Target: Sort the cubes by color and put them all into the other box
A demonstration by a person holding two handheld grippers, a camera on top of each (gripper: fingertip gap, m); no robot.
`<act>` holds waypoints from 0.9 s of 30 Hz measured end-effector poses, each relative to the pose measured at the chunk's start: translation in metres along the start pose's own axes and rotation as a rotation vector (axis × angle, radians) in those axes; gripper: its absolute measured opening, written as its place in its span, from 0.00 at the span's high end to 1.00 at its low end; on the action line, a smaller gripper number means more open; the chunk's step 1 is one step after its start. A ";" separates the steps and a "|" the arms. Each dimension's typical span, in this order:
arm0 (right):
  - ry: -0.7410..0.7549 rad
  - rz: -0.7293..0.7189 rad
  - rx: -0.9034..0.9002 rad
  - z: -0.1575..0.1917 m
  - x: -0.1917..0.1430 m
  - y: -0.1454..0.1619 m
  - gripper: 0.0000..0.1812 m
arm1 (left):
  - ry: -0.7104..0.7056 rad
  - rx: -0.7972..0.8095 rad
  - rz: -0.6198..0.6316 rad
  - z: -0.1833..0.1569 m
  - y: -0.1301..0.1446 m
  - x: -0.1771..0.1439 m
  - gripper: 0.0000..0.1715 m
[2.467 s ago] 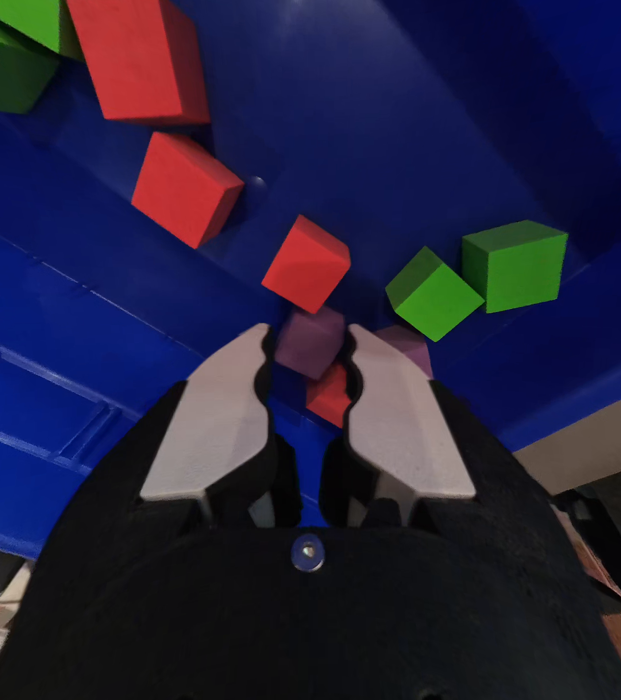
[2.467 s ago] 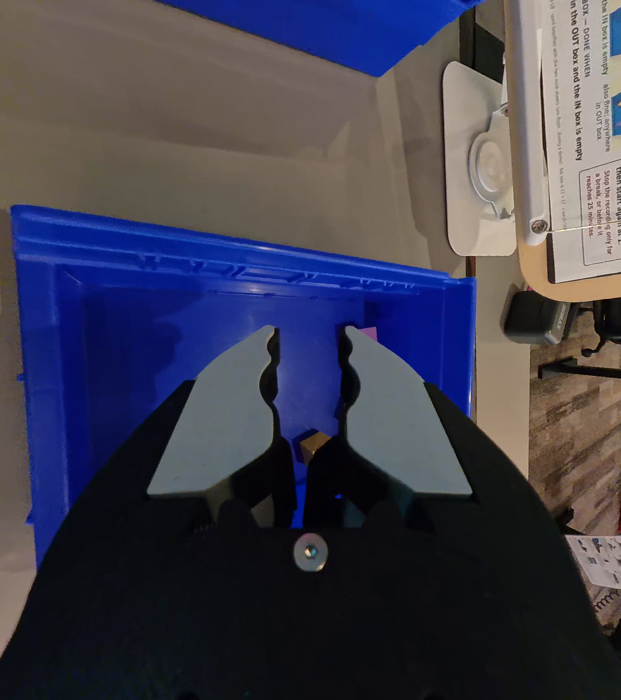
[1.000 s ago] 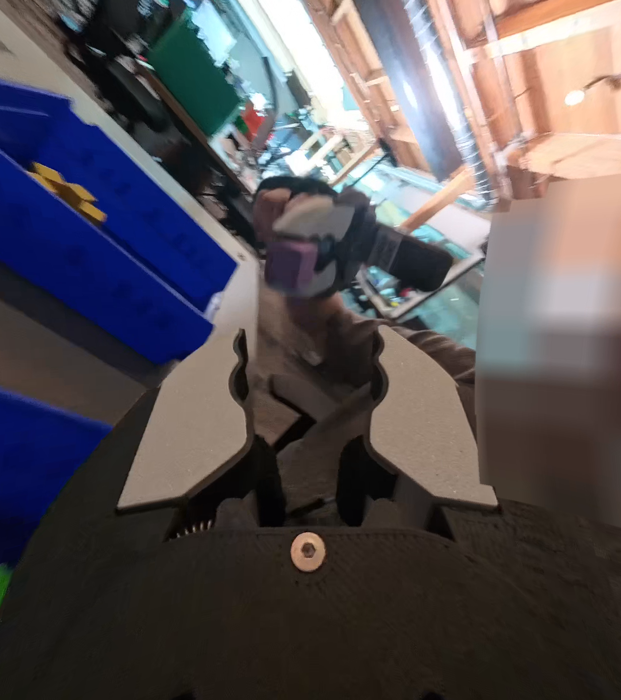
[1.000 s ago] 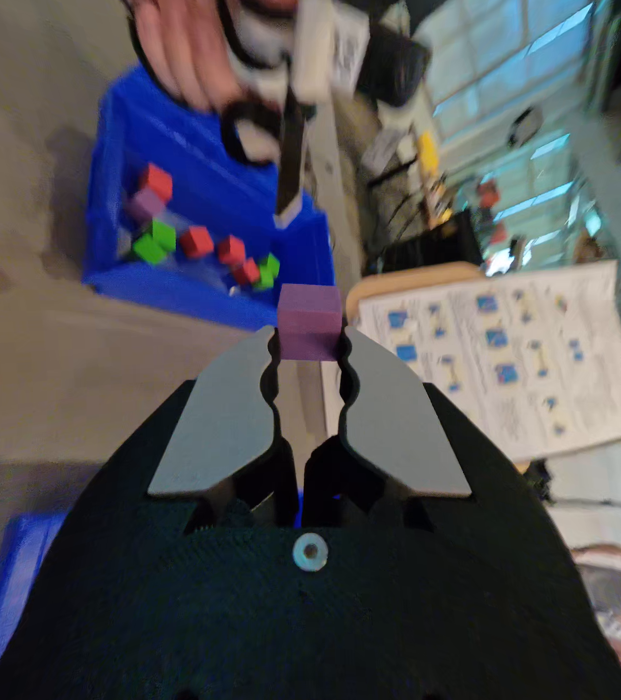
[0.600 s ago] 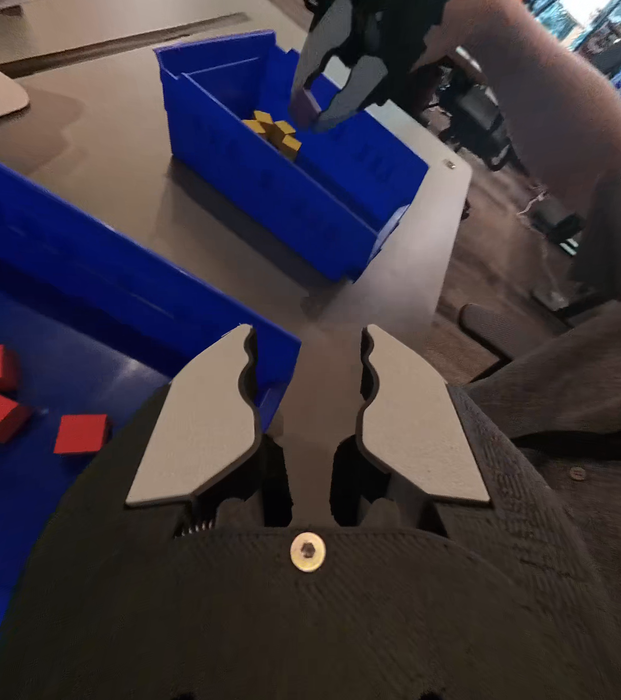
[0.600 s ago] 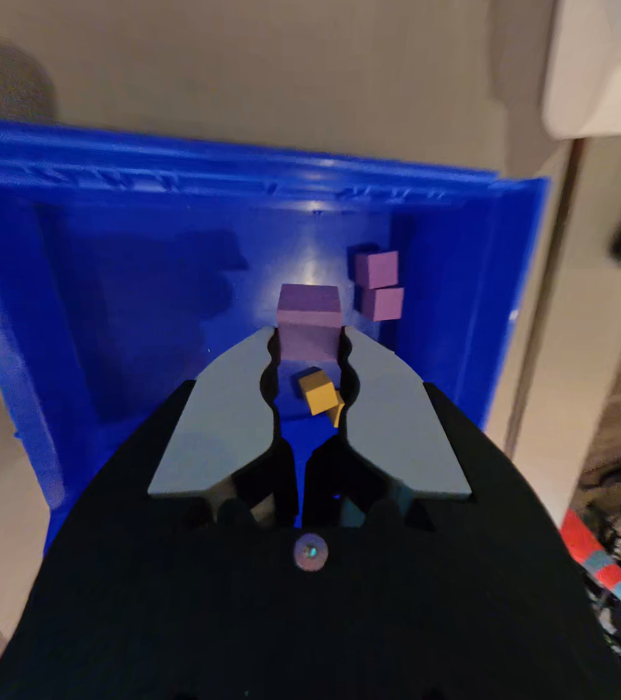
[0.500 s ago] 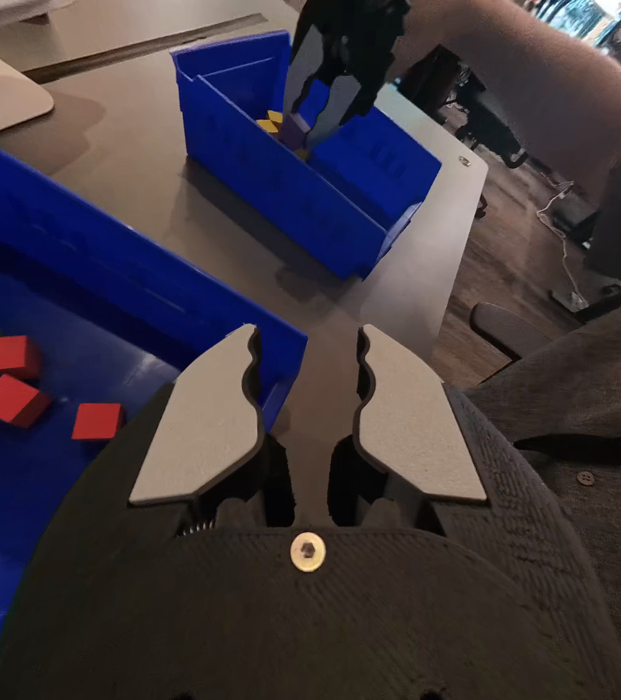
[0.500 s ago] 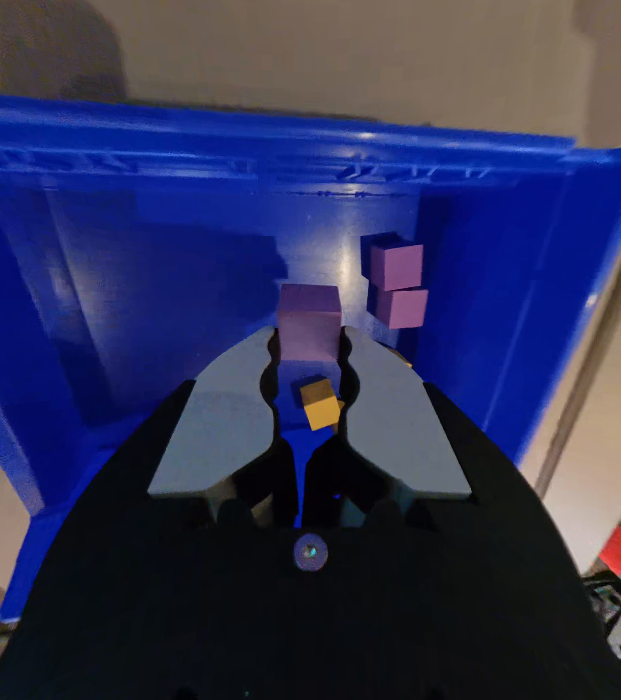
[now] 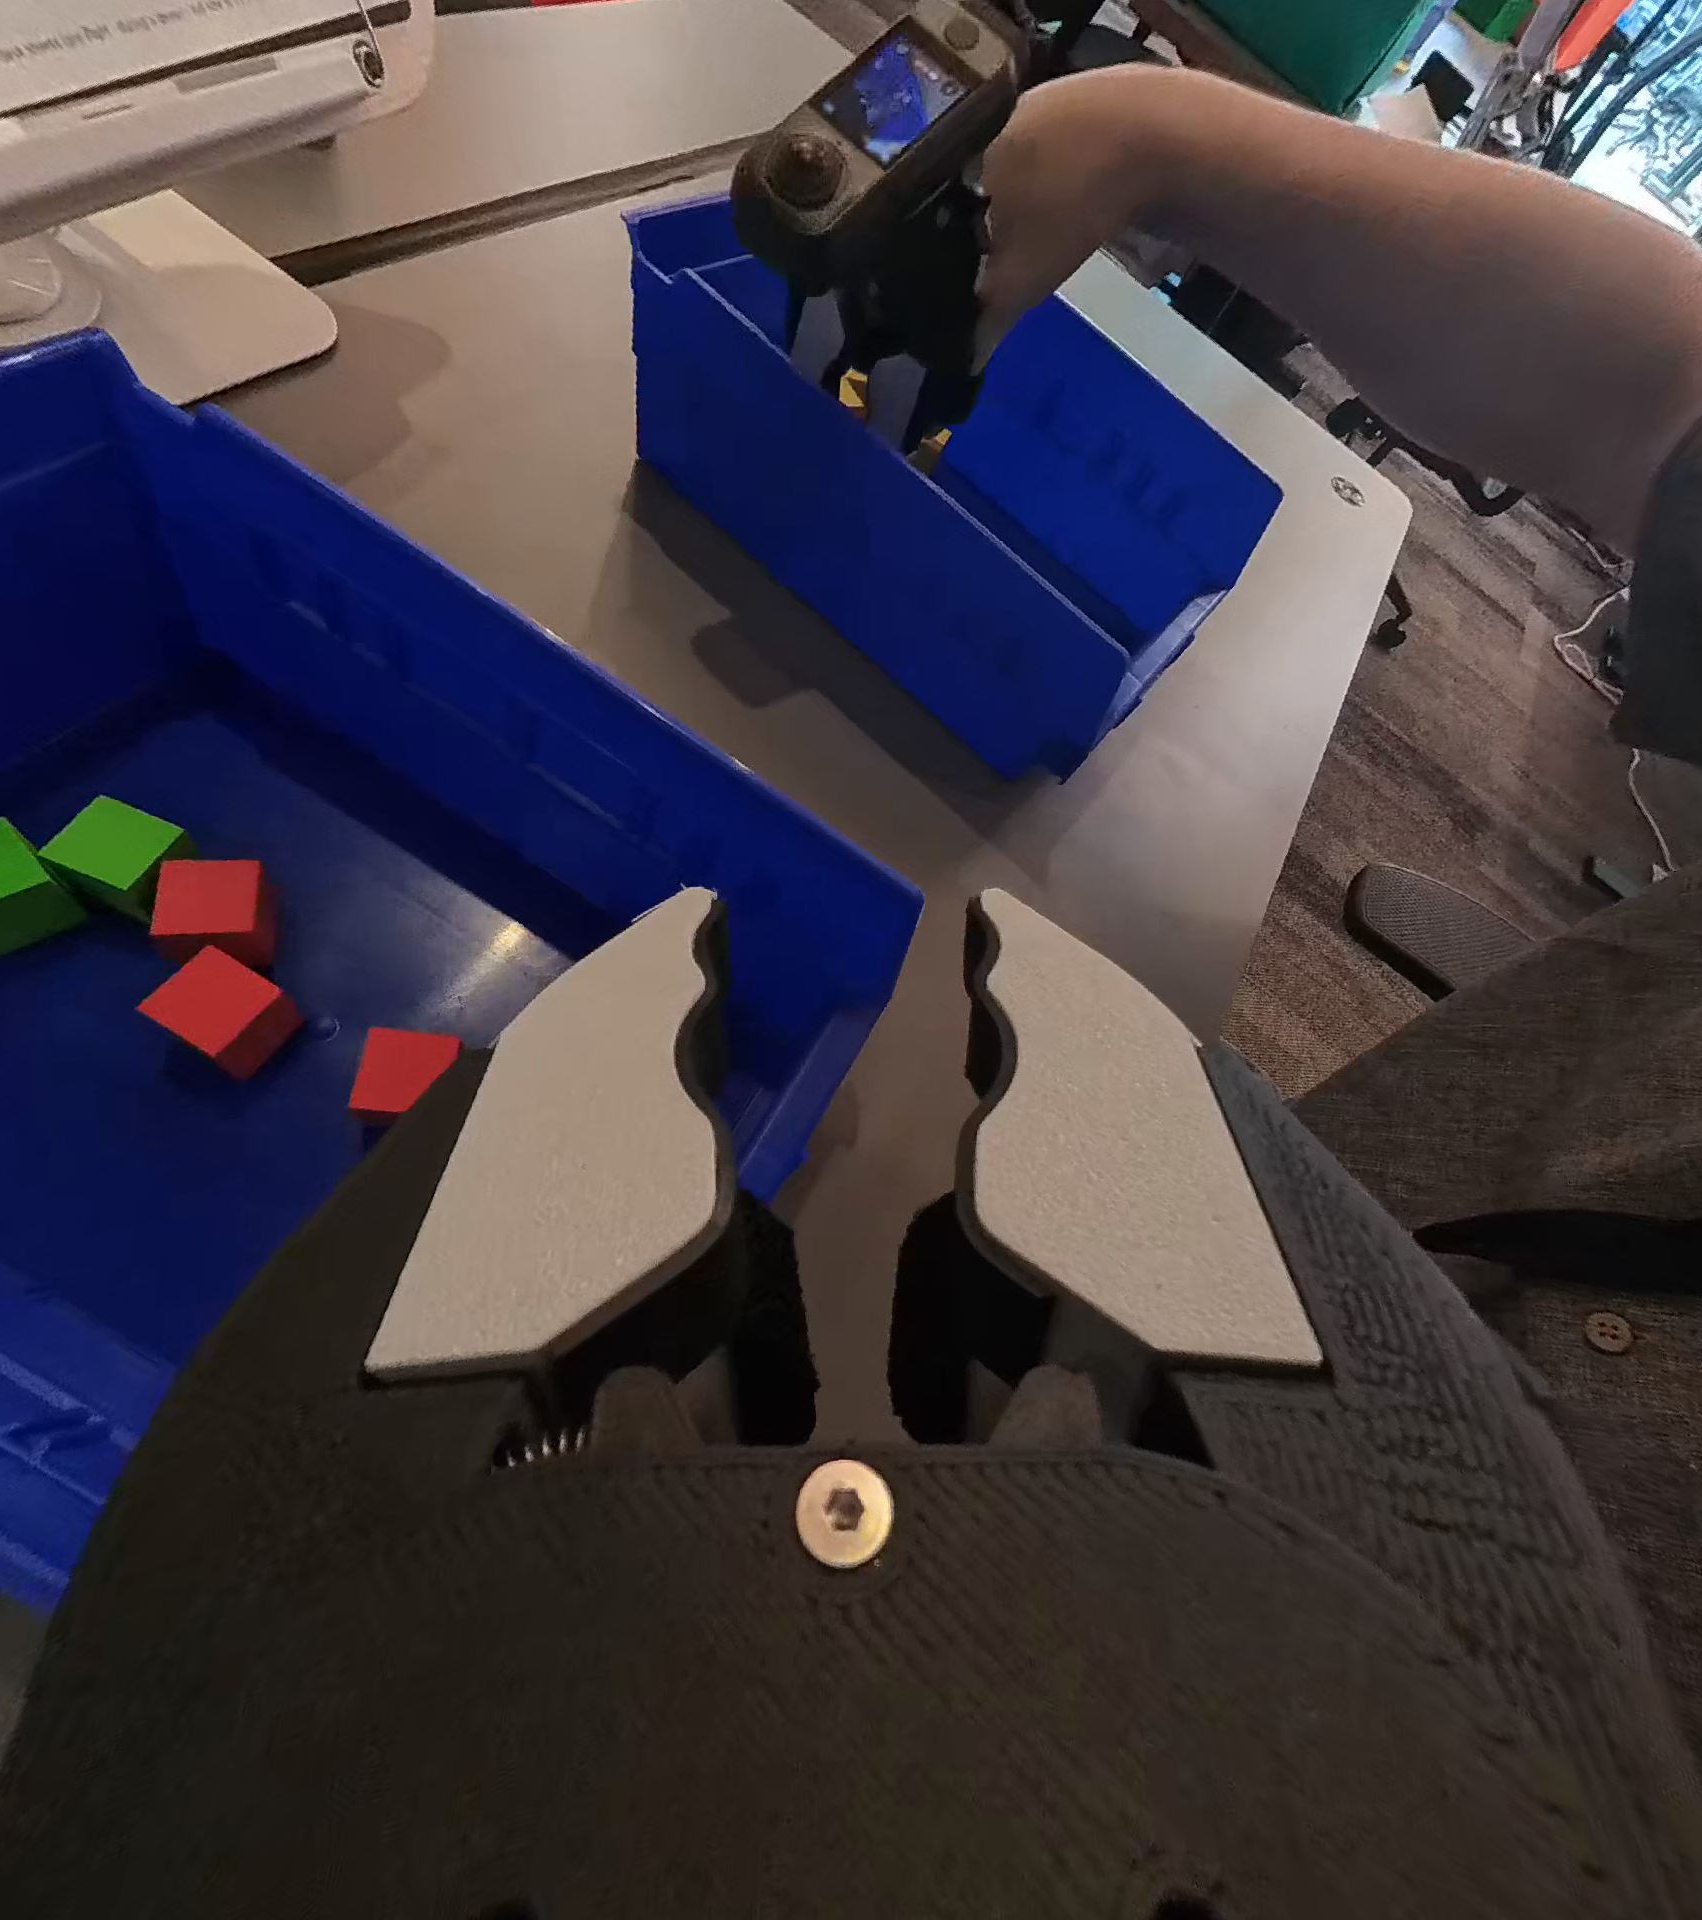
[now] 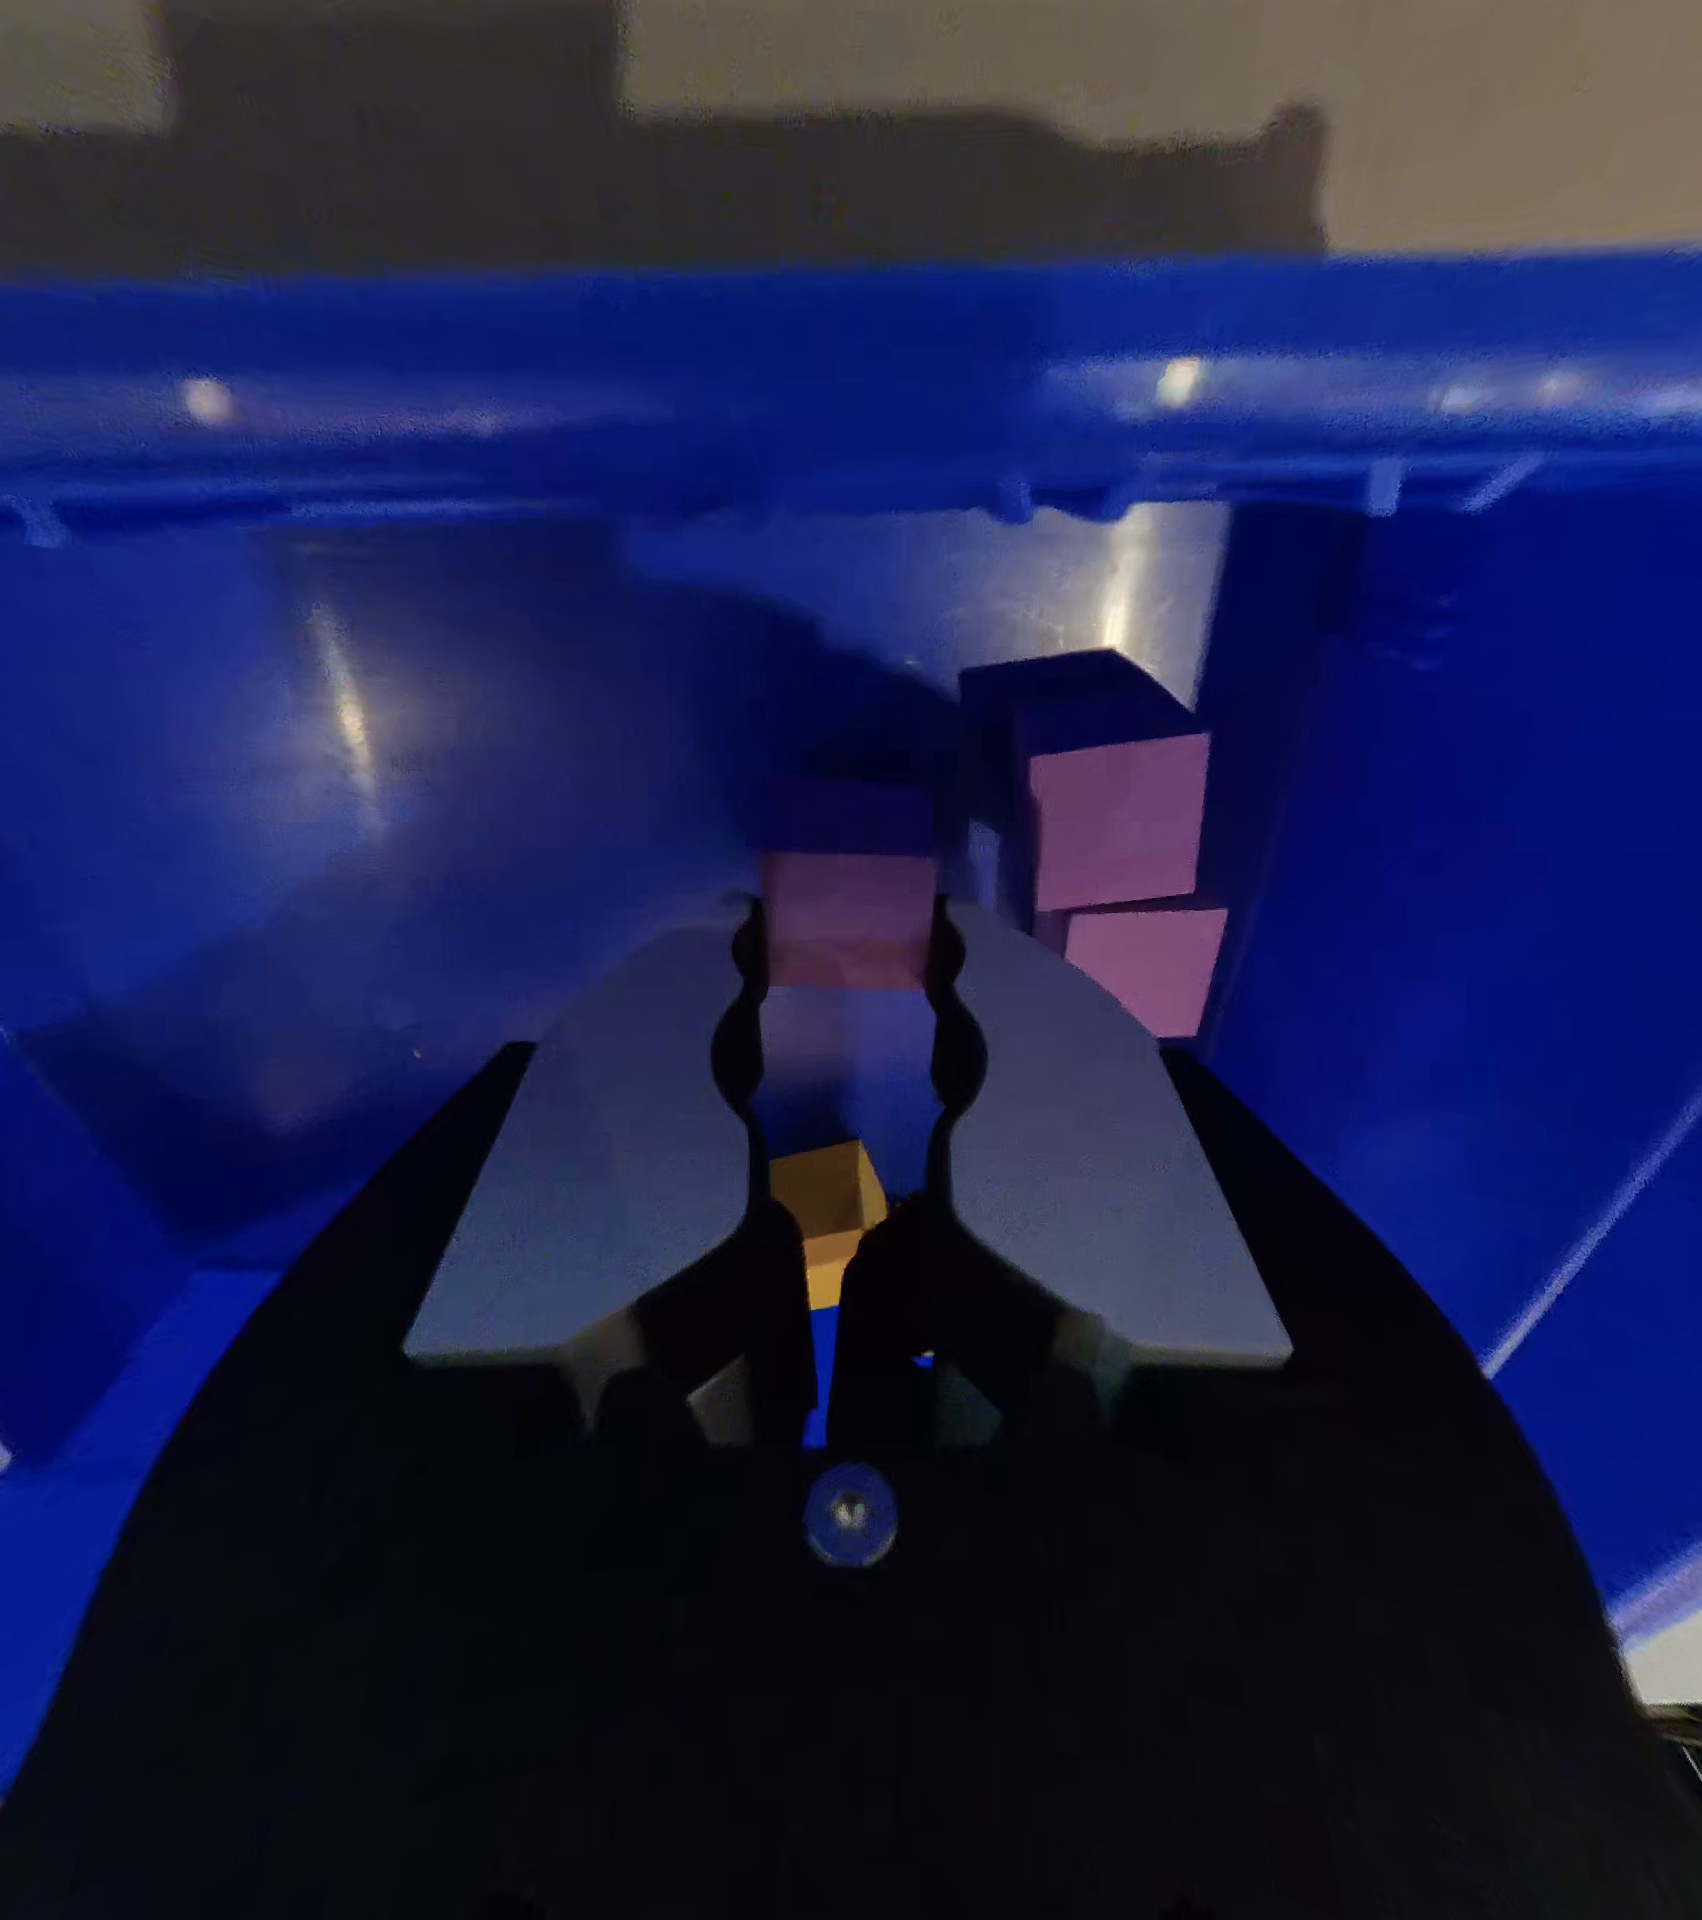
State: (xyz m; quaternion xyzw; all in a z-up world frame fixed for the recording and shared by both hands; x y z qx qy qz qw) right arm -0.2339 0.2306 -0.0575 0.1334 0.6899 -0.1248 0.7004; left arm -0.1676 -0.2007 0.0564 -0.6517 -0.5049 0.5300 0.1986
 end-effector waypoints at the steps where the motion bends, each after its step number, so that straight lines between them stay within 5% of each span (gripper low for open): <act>1: 0.004 0.000 -0.001 -0.001 0.001 -0.001 0.84 | -0.001 0.004 -0.001 -0.001 0.000 0.000 0.74; 17: 0.020 -0.094 0.067 0.008 -0.024 0.008 0.80 | -0.056 0.031 0.079 0.001 0.002 0.001 0.74; 27: 0.323 -0.391 -0.043 0.097 -0.097 0.011 0.84 | -0.385 0.068 0.835 0.063 0.029 0.054 0.73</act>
Point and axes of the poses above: each gripper's, where its closed fingertips meet, x out along the fingers, y out of its underside, z = x × y across the jaws, the point moved 10 cm from there along -x, back along the fingers, and after that the axes turned 2 degrees about -x, right-handed, at the moved point
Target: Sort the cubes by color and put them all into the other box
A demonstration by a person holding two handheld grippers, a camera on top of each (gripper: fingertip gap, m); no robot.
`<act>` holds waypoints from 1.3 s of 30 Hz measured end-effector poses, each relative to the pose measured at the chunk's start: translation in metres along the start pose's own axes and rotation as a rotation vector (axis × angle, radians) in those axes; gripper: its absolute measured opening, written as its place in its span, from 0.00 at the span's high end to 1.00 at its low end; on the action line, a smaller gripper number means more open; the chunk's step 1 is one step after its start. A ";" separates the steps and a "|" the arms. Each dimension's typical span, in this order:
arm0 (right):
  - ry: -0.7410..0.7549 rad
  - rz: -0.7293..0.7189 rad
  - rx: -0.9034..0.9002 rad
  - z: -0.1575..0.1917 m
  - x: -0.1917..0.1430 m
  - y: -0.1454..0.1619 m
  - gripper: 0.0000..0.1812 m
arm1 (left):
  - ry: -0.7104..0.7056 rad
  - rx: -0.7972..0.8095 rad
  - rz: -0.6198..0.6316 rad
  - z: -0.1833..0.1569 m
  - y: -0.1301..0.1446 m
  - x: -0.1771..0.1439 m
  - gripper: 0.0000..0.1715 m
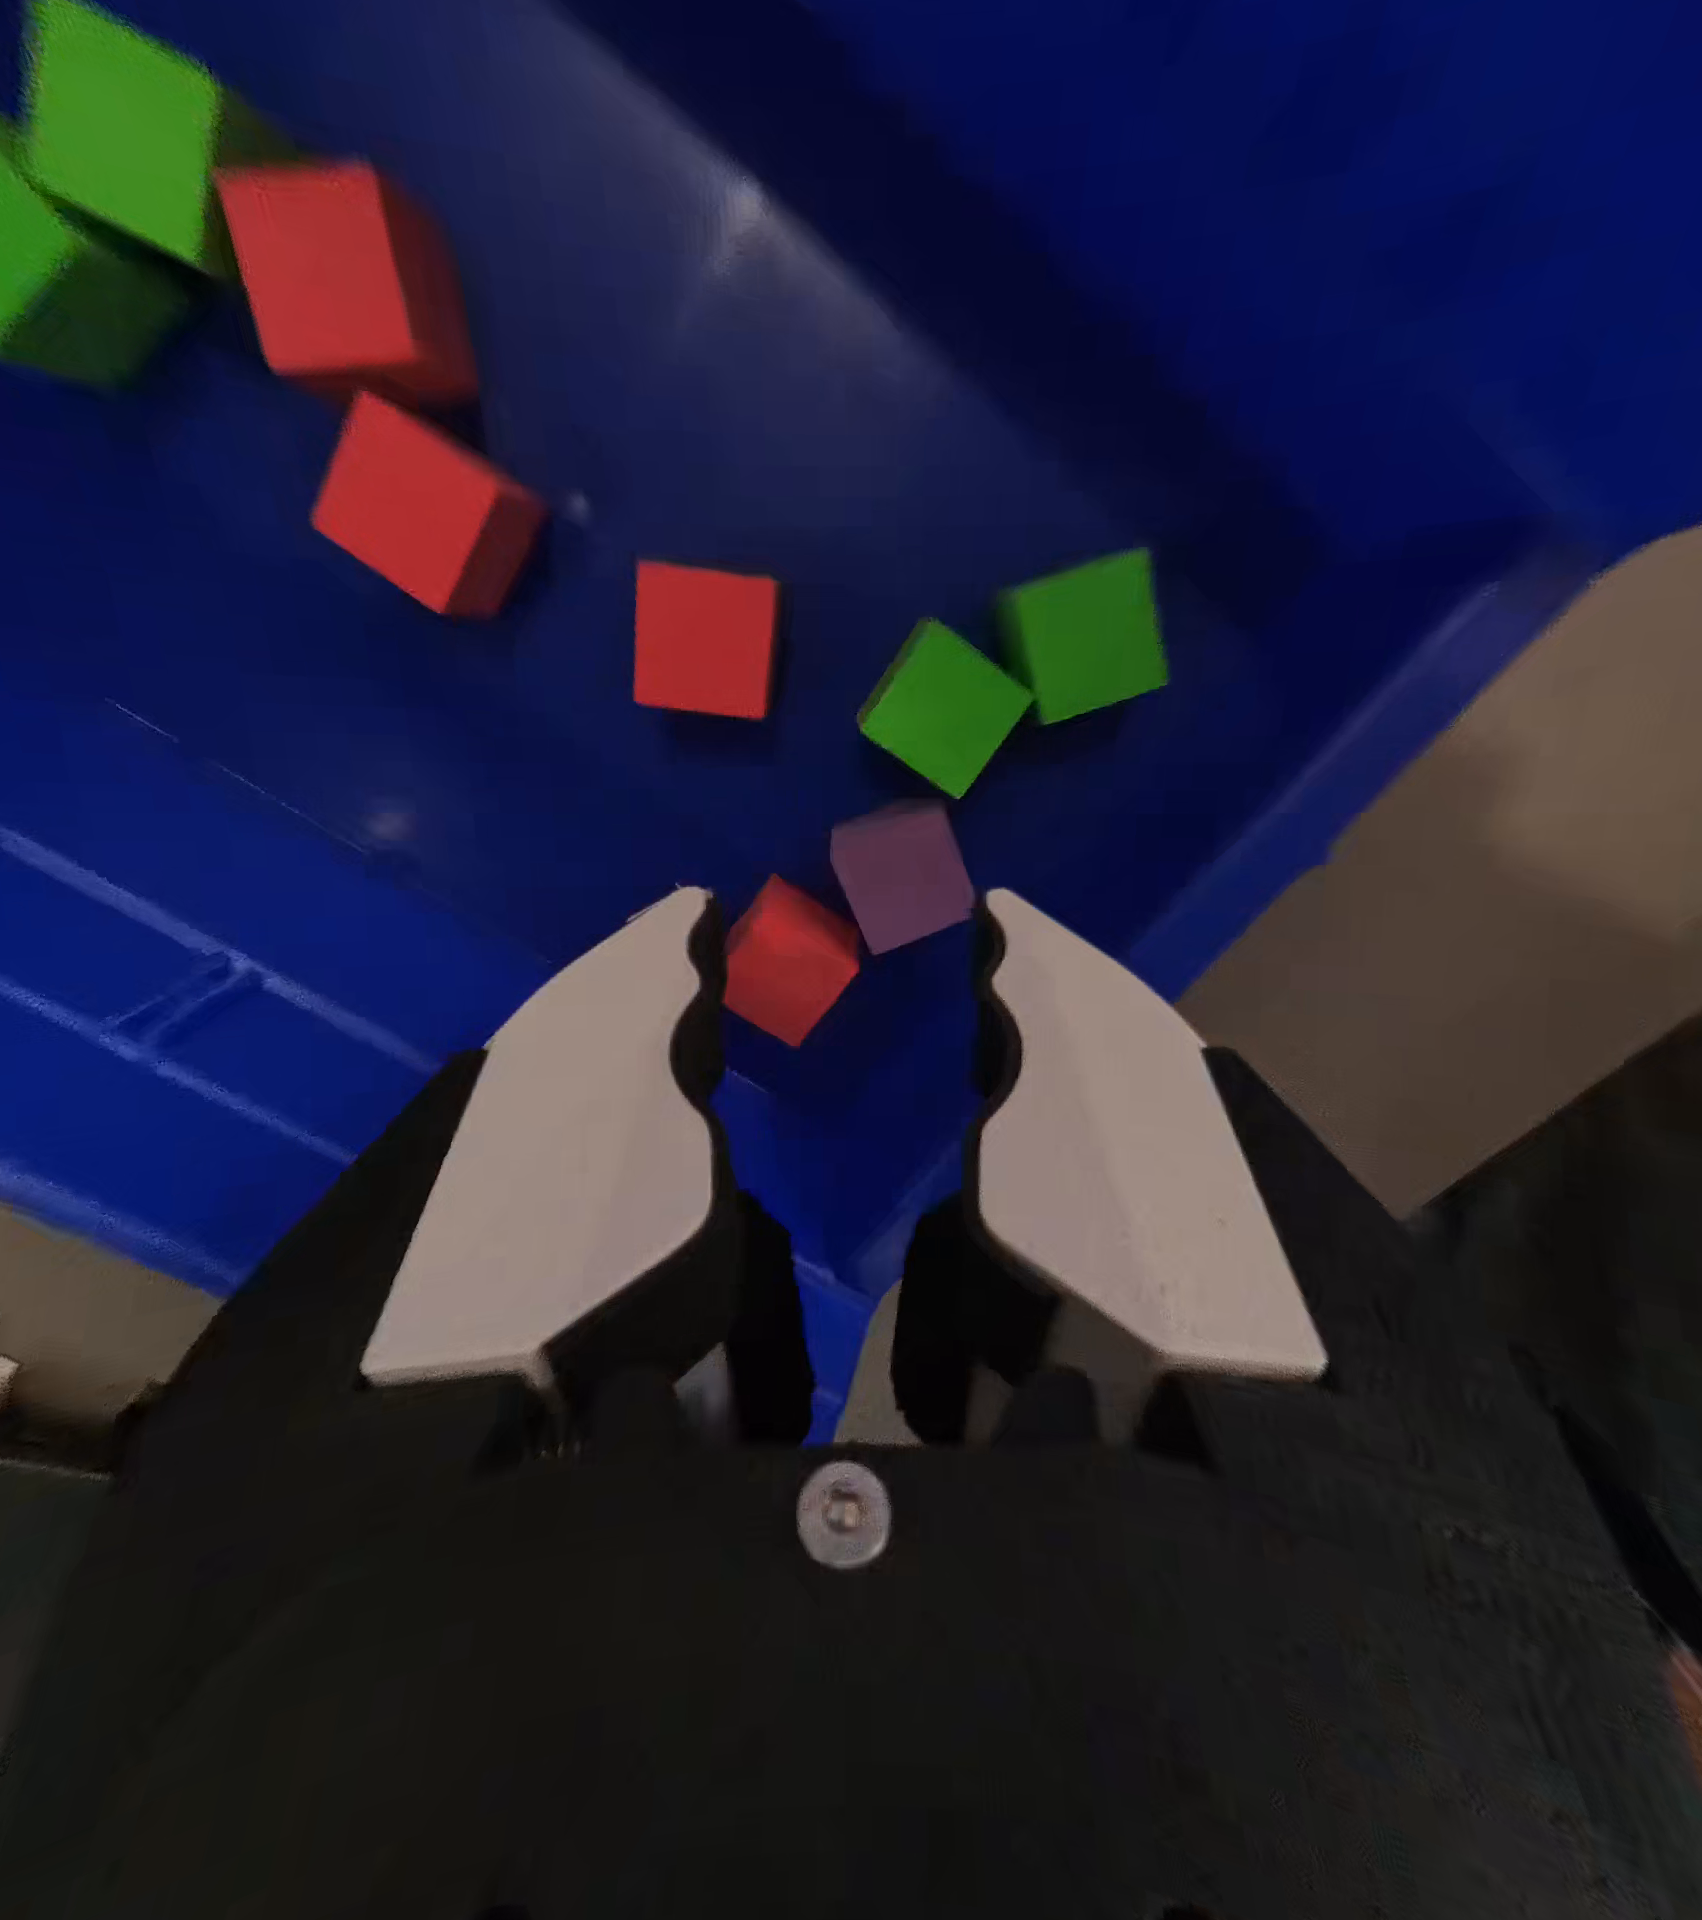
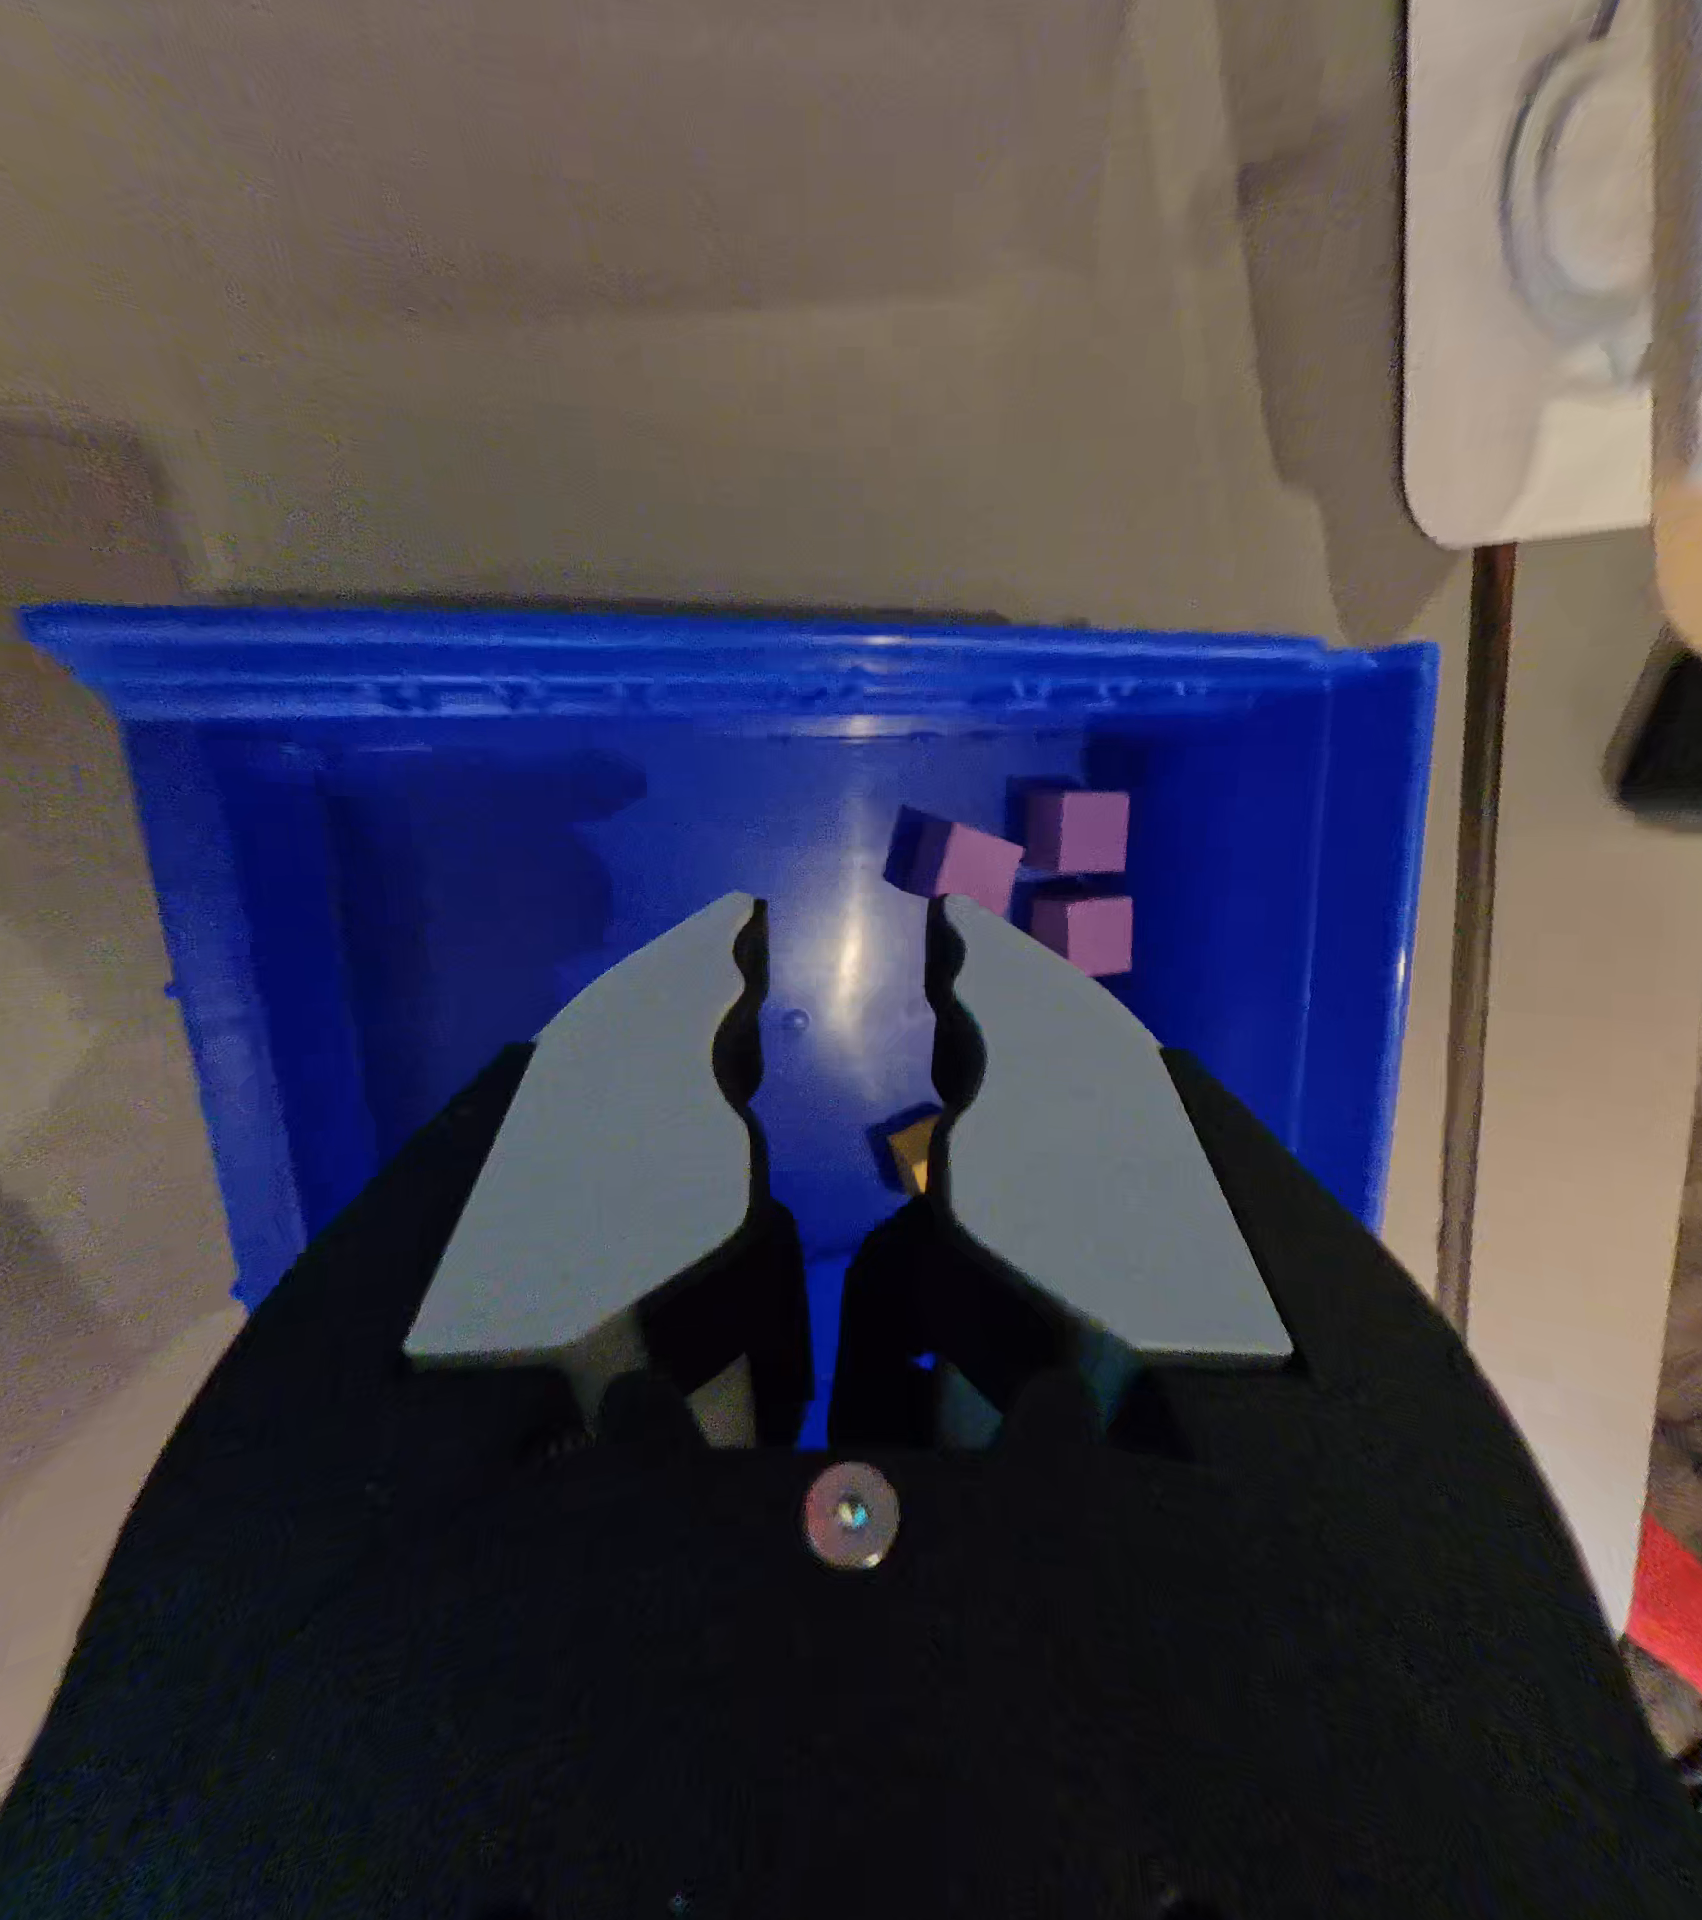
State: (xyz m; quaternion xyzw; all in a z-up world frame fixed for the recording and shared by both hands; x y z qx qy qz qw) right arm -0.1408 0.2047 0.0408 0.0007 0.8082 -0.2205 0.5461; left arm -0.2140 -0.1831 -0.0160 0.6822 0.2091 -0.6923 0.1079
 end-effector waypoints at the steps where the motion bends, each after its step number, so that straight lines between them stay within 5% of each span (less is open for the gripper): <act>1: 0.011 -0.004 -0.020 0.009 -0.001 -0.002 0.84 | 0.018 -0.019 0.037 0.000 -0.001 0.007 0.72; 13: 0.018 -0.085 -0.077 0.042 0.003 -0.004 0.85 | -0.004 -0.054 0.207 -0.004 -0.004 0.041 0.72; 16: 0.017 -0.106 -0.092 0.048 0.003 -0.007 0.86 | 0.007 -0.065 0.202 -0.002 -0.004 0.046 0.82; 19: 0.023 -0.108 -0.106 0.052 0.001 -0.009 0.86 | 0.028 -0.097 0.163 0.003 -0.005 0.042 0.82; 23: 0.043 -0.178 -0.144 0.062 -0.007 -0.022 0.86 | 0.205 -0.143 -0.051 0.009 -0.008 0.020 0.83; 29: 0.203 -0.526 -0.305 0.097 -0.007 -0.075 0.82 | 0.832 -0.183 -0.589 0.001 -0.002 -0.042 0.83; 35: 0.368 -0.805 -0.348 0.116 -0.002 -0.140 0.77 | 1.168 -0.097 -0.767 -0.039 -0.009 -0.066 0.83; 39: 0.387 -0.879 -0.357 0.120 -0.005 -0.165 0.78 | 1.205 -0.024 -0.791 -0.061 -0.015 -0.074 0.83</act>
Point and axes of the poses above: each gripper's, where its closed fingertips meet, x out along the fingers, y out of its underside, z = x × y across the jaws, the point moved 10 cm from there along -x, back along the fingers, and after that the axes turned 2 degrees about -x, right-handed, at the moved point
